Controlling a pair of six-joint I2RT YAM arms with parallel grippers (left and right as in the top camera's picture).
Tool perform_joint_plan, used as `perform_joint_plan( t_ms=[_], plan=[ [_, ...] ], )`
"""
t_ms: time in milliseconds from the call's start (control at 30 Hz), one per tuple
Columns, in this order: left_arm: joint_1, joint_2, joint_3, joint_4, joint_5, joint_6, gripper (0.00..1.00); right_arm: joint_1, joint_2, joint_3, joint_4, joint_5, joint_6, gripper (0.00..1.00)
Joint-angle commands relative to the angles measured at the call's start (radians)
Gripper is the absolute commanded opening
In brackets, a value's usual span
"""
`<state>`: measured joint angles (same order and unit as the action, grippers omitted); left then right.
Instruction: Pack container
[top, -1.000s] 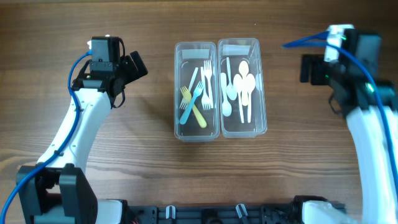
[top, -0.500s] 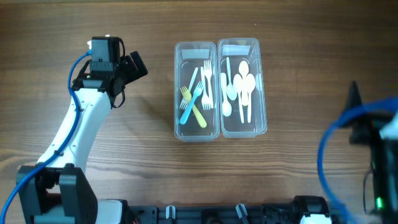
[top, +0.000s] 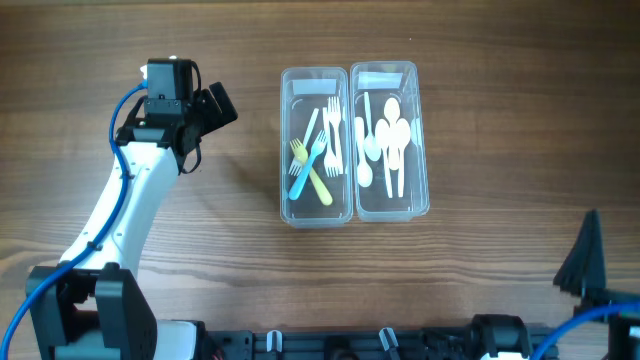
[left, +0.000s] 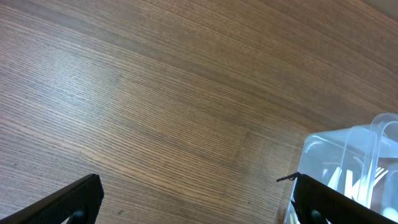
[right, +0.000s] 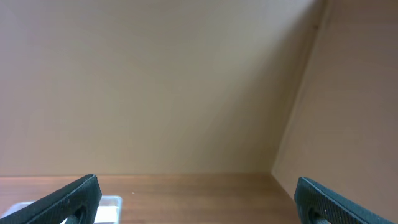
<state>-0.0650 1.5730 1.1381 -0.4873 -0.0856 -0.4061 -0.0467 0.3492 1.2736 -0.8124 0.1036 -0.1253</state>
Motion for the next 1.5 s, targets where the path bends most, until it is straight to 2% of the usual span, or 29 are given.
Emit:
perform_joint_plan(
  t_ms=[0,233,367,533,700,1000,1233,1467],
  plan=[
    [0.005,-0.01,0.001,0.0,-0.017,-0.01,1.0,0.018,-0.073,-0.09,0.051,-0.09,0.053,1.0],
    [0.005,-0.01,0.001,0.0,-0.017,-0.01,1.0,0.018,-0.22,-0.42,0.263,-0.094,0.26,1.0],
    [0.005,-0.01,0.001,0.0,-0.017,-0.01,1.0,0.018,-0.285,-0.612,0.338,-0.13,0.303,1.0],
    [0.005,-0.01,0.001,0.0,-0.017,-0.01,1.0,0.018,-0.343,-0.841,0.459,-0.131,0.429,1.0],
    [0.005,-0.01,0.001,0.0,-0.017,-0.01,1.0,0.018,-0.346,-0.986,0.582,-0.131,0.495,1.0],
    [0.005,-0.01,0.001,0.0,-0.017,-0.01,1.0,0.025,-0.346,-1.155,0.722,-0.131,0.478,1.0],
    [0.005,-0.01,0.001,0.0,-0.017,-0.01,1.0,0.082,-0.346,-1.196,0.756,-0.132,0.311,1.0],
    [0.005,-0.01,0.001,0.0,-0.017,-0.01,1.0,0.087,-0.346,-1.233,0.764,-0.168,0.204,1.0]
  ],
)
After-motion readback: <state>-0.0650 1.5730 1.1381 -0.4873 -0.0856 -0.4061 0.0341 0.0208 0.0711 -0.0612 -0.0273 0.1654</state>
